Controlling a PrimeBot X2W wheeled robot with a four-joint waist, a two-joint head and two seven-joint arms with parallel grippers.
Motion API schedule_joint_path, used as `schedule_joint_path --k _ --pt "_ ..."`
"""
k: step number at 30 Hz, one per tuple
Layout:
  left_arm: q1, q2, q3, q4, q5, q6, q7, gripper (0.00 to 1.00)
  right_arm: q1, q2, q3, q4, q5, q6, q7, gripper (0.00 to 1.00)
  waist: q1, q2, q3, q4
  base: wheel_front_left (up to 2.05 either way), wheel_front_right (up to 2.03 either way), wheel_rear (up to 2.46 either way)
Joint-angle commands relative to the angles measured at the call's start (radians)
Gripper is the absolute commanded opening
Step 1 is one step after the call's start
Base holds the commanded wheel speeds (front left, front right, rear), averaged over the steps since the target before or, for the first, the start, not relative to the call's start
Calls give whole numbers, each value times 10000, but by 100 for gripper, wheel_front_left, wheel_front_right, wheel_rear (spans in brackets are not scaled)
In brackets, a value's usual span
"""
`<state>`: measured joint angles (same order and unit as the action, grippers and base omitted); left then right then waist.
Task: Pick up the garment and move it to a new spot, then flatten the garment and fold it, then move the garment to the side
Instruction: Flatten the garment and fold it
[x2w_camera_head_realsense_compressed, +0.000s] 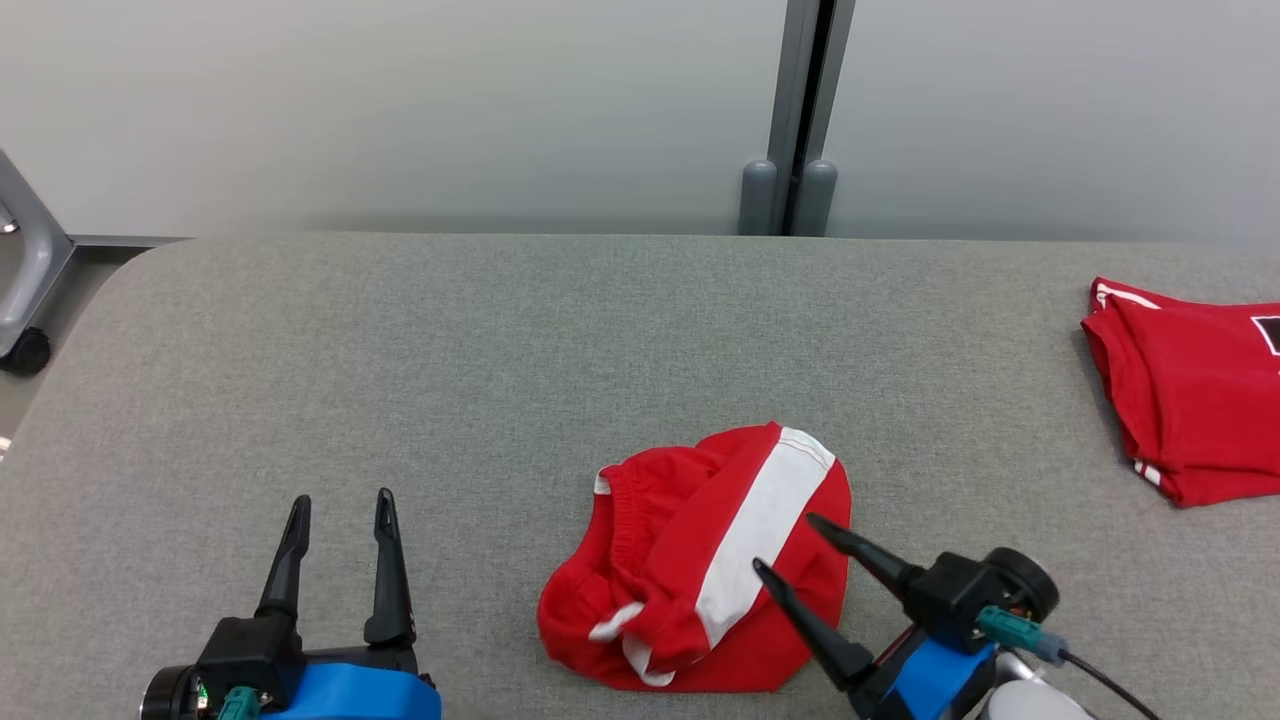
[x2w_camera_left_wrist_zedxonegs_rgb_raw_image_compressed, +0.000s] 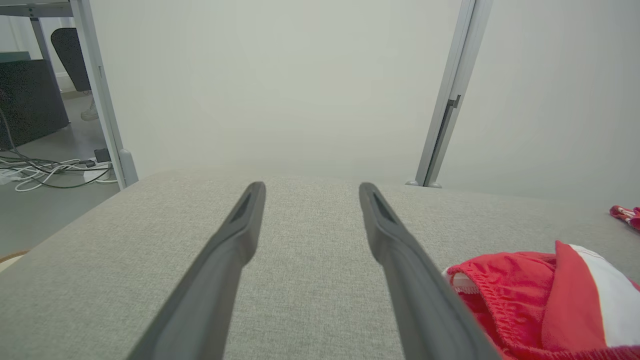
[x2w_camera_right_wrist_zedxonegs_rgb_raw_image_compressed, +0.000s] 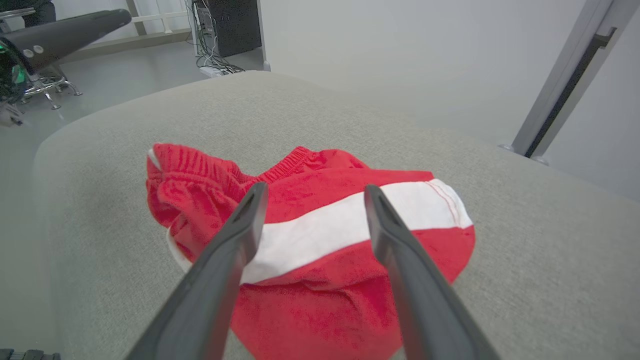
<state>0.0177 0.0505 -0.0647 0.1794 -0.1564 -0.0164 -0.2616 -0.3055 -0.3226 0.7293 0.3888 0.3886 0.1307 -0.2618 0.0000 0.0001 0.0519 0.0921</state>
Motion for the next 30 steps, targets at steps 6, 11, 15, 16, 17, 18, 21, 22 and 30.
schedule_joint_path --k 6,11,15,16,17,18,21,22,30 --pt "84 -3 101 -15 130 -87 -41 100 334 -302 -1441 -337 -213 2 -38 100 0 -1 -62 -127 0 0 0" --pt "-40 -3 73 -71 162 -52 -42 100 -190 -397 -1877 -190 -347 2 -36 100 0 -1 47 -144 0 0 0" --pt "-159 -1 41 -89 154 -56 -42 100 -884 -485 -1810 334 -214 2 263 100 0 -1 189 -100 0 0 0" --pt "-191 -3 27 -88 146 -59 -42 100 -1096 -502 -1770 456 -178 2 306 100 0 -1 234 -67 0 0 0" --pt "-224 -3 4 -96 134 -63 -42 100 -1332 -484 -1712 598 -96 2 327 100 0 -1 290 -28 0 0 0" --pt "-259 -1 2 -96 116 -55 -42 100 -1518 -491 -1596 750 -45 2 383 100 0 -1 338 8 0 0 0" --pt "-353 -3 -73 -82 46 -11 -42 100 -2050 -570 -1198 1286 172 2 589 100 0 -1 511 172 0 0 0" --pt "-394 -1 -91 -84 16 -9 -42 100 -2223 -588 -1038 1436 262 2 637 100 0 -1 567 229 0 0 0" --pt "-627 -4 -270 -127 -108 106 -42 100 -3027 -666 424 2827 1489 2 990 100 0 -1 979 614 0 0 0"
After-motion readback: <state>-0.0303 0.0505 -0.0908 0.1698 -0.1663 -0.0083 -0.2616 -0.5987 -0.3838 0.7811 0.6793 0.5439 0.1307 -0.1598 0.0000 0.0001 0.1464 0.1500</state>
